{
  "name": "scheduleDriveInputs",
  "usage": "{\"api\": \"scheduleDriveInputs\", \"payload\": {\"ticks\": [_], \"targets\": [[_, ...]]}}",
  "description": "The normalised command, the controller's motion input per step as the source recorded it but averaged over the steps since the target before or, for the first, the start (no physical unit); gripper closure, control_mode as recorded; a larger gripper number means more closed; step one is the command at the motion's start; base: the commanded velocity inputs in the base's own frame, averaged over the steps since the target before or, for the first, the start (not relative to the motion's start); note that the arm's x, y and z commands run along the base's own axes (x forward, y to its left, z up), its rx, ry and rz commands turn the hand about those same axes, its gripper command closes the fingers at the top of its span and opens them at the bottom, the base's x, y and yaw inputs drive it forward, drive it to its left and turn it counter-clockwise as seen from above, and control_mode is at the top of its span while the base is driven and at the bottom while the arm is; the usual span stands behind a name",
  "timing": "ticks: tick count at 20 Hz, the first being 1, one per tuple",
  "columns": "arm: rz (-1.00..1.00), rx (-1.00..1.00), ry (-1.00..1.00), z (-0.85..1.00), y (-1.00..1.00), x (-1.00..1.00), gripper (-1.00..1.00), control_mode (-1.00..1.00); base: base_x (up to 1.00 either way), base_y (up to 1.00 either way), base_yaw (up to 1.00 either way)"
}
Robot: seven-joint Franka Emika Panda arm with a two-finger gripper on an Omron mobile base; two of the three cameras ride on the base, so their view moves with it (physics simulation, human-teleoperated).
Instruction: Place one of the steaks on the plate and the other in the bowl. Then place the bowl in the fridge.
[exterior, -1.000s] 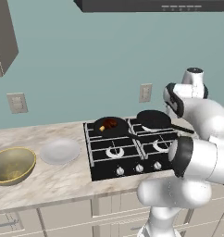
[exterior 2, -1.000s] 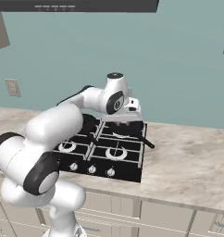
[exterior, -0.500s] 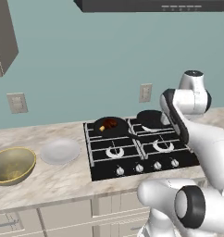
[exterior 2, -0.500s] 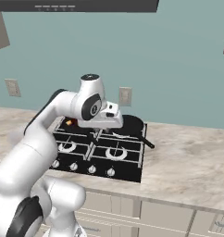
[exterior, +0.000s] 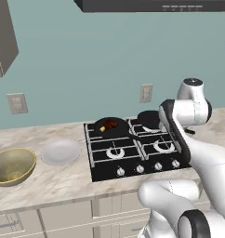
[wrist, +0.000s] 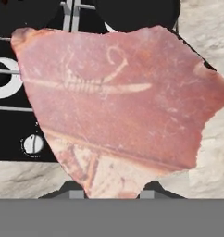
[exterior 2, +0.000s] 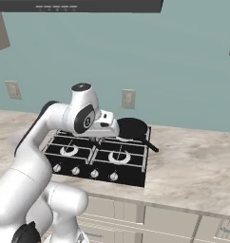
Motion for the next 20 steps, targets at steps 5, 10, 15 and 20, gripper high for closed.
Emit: {"api": "scheduleDriveInputs", "payload": {"ticks": [5, 10, 15, 20], "targets": [[0.00, 0.00, 0.00, 0.00, 0.15, -0.05, 1.00, 1.00, -0.21, 0.66, 0.00], [0.00, 0.00, 0.00, 0.00, 0.00, 0.00, 1.00, 1.00, -0.21, 0.81, 0.00], [0.00, 0.00, 0.00, 0.00, 0.00, 0.00, 1.00, 1.00, -0.12, 0.85, 0.00], [0.00, 0.00, 0.00, 0.00, 0.00, 0.00, 1.00, -1.00, 0.00, 0.18, 0.01]]}}
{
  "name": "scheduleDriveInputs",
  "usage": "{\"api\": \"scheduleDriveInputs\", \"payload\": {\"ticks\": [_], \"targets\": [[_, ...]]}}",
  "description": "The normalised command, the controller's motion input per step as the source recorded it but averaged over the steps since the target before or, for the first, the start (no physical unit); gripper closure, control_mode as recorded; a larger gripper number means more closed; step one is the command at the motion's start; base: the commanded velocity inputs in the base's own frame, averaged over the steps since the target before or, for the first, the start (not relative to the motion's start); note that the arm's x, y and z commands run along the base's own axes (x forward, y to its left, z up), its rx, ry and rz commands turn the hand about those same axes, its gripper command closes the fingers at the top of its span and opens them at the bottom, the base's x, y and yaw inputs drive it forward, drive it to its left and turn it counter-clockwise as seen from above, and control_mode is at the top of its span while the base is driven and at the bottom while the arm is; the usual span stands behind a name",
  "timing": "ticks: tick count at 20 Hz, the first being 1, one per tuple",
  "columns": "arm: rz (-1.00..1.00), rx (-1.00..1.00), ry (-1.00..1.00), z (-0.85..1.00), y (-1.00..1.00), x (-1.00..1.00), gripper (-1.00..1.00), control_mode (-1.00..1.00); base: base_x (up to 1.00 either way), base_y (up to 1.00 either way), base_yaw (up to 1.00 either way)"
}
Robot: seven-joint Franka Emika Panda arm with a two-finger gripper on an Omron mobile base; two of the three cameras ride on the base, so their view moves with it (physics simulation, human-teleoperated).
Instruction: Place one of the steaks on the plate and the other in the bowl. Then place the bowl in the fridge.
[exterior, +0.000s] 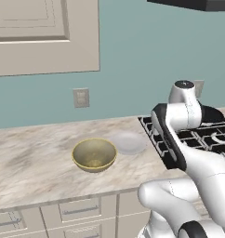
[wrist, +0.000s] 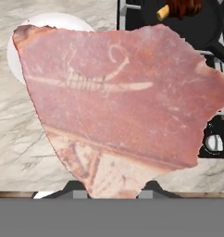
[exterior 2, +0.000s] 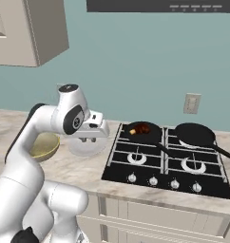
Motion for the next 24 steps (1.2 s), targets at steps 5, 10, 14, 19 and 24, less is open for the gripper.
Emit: {"api": "scheduleDriveInputs", "payload": {"ticks": [5, 10, 14, 19, 24], "targets": [[0.11, 0.05, -0.02, -0.15, -0.10, 0.45, 1.00, -1.00, 0.00, 0.00, 0.00], [0.40, 0.05, 0.06, -0.73, -0.05, 0.98, 1.00, -1.00, 0.00, 0.00, 0.00], [0.44, 0.03, -0.04, -0.26, -0.10, 0.87, 1.00, -1.00, 0.00, 0.00, 0.00], [0.20, -0.06, -0.07, -0.03, 0.45, 0.34, 1.00, -1.00, 0.00, 0.00, 0.00], [0.07, -0.22, 0.01, -0.51, 0.85, 0.22, 1.00, -1.00, 0.00, 0.00, 0.00]]}}
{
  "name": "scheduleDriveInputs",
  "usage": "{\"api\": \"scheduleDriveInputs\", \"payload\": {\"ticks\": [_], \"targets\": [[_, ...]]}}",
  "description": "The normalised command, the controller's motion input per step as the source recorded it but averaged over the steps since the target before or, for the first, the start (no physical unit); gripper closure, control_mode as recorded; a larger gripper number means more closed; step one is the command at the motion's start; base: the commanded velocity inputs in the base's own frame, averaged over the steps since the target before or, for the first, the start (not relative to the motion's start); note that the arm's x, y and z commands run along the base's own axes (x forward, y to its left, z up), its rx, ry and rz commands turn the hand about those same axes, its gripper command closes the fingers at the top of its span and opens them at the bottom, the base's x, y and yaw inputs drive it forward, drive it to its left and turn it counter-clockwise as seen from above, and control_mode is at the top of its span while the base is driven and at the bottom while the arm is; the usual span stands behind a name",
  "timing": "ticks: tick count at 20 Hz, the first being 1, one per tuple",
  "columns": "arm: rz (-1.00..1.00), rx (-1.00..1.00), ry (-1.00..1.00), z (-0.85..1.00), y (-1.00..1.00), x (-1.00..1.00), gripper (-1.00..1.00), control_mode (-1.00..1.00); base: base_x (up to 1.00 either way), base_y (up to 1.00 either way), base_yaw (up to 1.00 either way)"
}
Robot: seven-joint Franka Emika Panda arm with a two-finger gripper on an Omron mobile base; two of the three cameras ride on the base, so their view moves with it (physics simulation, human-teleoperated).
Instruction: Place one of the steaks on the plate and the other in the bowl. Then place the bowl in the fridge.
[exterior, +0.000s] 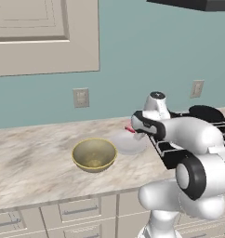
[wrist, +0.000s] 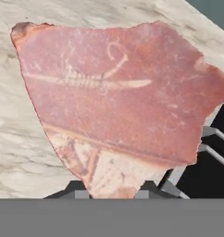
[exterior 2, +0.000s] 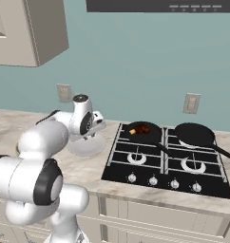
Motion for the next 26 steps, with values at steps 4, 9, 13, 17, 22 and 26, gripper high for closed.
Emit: {"api": "scheduleDriveInputs", "payload": {"ticks": [4, 9, 13, 17, 22, 26], "targets": [[0.06, -0.12, 0.07, -0.54, 0.12, 0.64, 1.00, -1.00, 0.00, 0.00, 0.00], [0.10, -0.01, 0.08, -0.26, -0.11, 0.59, 1.00, -1.00, 0.00, 0.00, 0.00], [0.15, 0.00, 0.03, -0.53, 0.00, 0.04, 1.00, -1.00, 0.00, 0.00, 0.00], [0.07, 0.00, 0.01, -0.41, 0.00, -0.04, 1.00, -1.00, 0.00, 0.00, 0.00], [0.03, 0.00, -0.01, -0.16, -0.02, 0.00, 1.00, -1.00, 0.00, 0.00, 0.00], [0.02, 0.00, 0.00, -0.05, 0.00, 0.00, -1.00, -1.00, 0.00, 0.00, 0.00]]}}
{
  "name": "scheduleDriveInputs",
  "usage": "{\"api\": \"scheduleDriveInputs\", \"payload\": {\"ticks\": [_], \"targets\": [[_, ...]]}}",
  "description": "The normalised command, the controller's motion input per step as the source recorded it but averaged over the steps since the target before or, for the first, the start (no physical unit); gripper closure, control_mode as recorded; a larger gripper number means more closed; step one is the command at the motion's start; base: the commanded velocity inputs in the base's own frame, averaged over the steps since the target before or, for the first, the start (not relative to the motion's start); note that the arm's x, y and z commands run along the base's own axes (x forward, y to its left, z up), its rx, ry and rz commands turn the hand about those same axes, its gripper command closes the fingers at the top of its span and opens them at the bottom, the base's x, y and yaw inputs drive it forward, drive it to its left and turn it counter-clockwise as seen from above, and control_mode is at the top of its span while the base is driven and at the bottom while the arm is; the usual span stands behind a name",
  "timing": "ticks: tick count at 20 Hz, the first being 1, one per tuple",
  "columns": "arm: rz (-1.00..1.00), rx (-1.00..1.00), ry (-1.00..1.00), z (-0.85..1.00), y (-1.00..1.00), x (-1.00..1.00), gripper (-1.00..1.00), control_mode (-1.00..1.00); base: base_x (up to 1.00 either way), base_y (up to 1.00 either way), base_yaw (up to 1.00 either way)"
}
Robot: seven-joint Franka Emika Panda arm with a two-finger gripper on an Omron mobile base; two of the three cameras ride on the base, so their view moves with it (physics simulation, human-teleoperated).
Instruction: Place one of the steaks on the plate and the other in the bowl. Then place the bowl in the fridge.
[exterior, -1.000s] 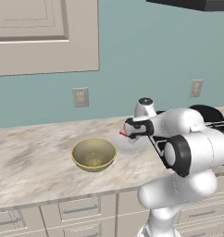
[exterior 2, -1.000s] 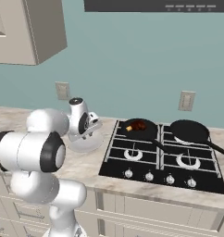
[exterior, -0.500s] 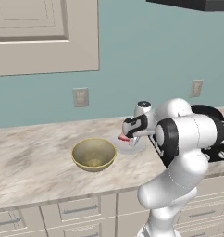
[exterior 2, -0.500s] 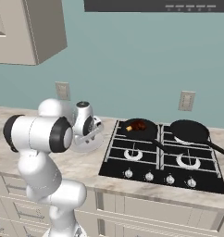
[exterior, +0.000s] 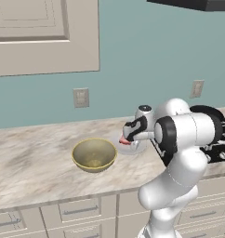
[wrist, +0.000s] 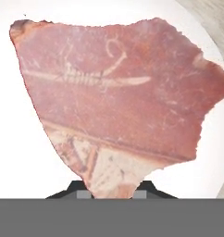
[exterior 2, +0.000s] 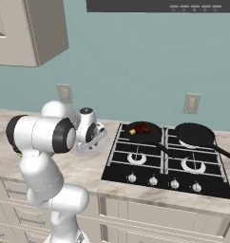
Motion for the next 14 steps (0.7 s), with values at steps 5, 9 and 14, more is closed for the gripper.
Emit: {"api": "scheduleDriveInputs", "payload": {"ticks": [5, 9, 14], "targets": [[0.00, 0.00, 0.00, 0.00, 0.00, 0.00, -1.00, -1.00, 0.00, 0.00, 0.00], [0.00, 0.03, 0.00, 0.11, -0.04, 0.00, -1.00, -1.00, 0.00, 0.00, 0.00], [-0.14, 0.05, 0.05, 0.98, -0.01, -0.20, -1.00, -1.00, 0.00, 0.00, 0.00]]}}
